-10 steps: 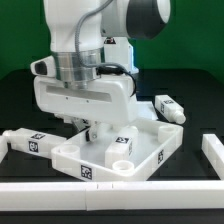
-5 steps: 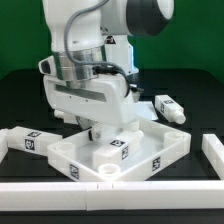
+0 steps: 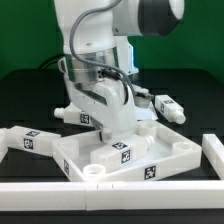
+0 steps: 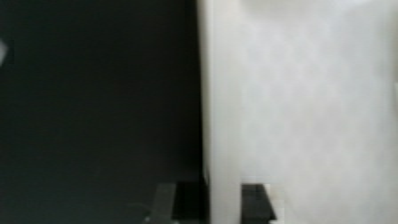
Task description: Assemble desk
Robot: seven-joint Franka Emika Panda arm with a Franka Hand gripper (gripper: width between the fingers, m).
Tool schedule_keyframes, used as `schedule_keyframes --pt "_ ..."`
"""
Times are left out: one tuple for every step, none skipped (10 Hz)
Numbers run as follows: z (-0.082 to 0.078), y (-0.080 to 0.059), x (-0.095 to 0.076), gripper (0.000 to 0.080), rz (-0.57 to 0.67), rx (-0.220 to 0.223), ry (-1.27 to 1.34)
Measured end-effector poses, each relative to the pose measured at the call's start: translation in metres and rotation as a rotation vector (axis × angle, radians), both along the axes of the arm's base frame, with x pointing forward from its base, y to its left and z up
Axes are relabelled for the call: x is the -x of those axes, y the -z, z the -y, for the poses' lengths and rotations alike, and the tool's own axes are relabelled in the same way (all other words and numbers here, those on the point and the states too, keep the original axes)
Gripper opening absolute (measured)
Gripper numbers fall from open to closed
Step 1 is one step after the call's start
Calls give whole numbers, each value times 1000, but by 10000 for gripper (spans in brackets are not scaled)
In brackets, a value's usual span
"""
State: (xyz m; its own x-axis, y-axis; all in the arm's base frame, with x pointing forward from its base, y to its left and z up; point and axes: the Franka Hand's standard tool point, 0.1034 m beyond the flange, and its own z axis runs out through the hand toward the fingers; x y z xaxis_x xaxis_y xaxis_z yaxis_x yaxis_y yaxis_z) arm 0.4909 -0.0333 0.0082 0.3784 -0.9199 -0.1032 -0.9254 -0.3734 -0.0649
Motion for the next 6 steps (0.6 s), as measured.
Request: schedule_keyframes --pt "-2 0 -4 51 -5 -14 112" --pt "-2 0 -6 51 -9 -19 176" --pt "-13 -1 -8 51 -14 -10 180" --pt "-14 0 -7 51 -11 -13 163" --pt "-13 0 -7 51 -10 -13 165" --pt "-14 0 -7 51 -10 -13 164"
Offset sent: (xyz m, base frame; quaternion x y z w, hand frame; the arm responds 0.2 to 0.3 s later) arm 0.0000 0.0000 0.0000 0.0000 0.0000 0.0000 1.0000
